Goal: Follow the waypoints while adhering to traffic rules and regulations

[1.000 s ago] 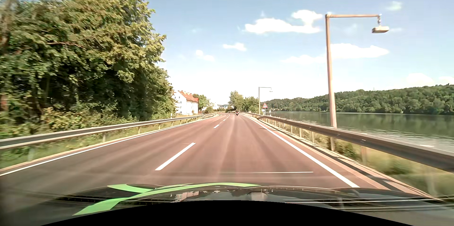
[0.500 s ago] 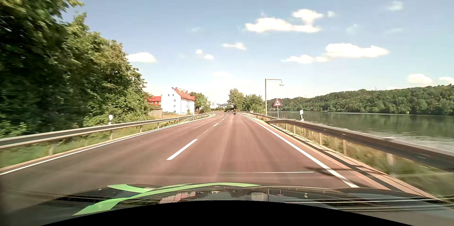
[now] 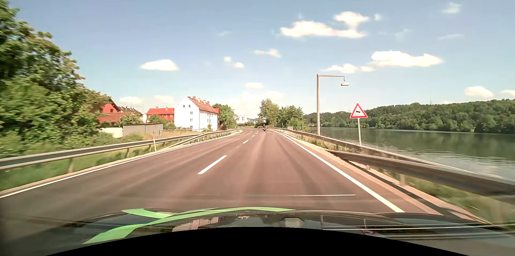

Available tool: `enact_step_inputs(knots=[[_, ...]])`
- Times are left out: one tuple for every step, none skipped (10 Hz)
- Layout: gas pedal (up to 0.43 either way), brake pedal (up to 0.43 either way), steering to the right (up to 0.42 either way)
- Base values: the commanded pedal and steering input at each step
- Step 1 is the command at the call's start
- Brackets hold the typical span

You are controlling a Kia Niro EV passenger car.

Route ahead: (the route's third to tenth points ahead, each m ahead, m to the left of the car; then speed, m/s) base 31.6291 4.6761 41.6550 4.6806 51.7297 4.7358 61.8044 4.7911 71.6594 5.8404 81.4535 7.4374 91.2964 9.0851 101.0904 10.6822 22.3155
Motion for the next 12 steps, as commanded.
enact_step_inputs(knots=[[0.228, 0.000, -0.006], [0.228, 0.000, -0.006], [0.228, 0.000, -0.006], [0.220, 0.000, -0.006], [0.209, 0.000, -0.006], [0.197, 0.000, -0.006], [0.197, 0.000, -0.006], [0.189, 0.000, -0.006], [0.177, 0.000, -0.006], [0.177, 0.000, -0.006], [0.177, 0.000, -0.006], [0.189, 0.000, -0.006]])
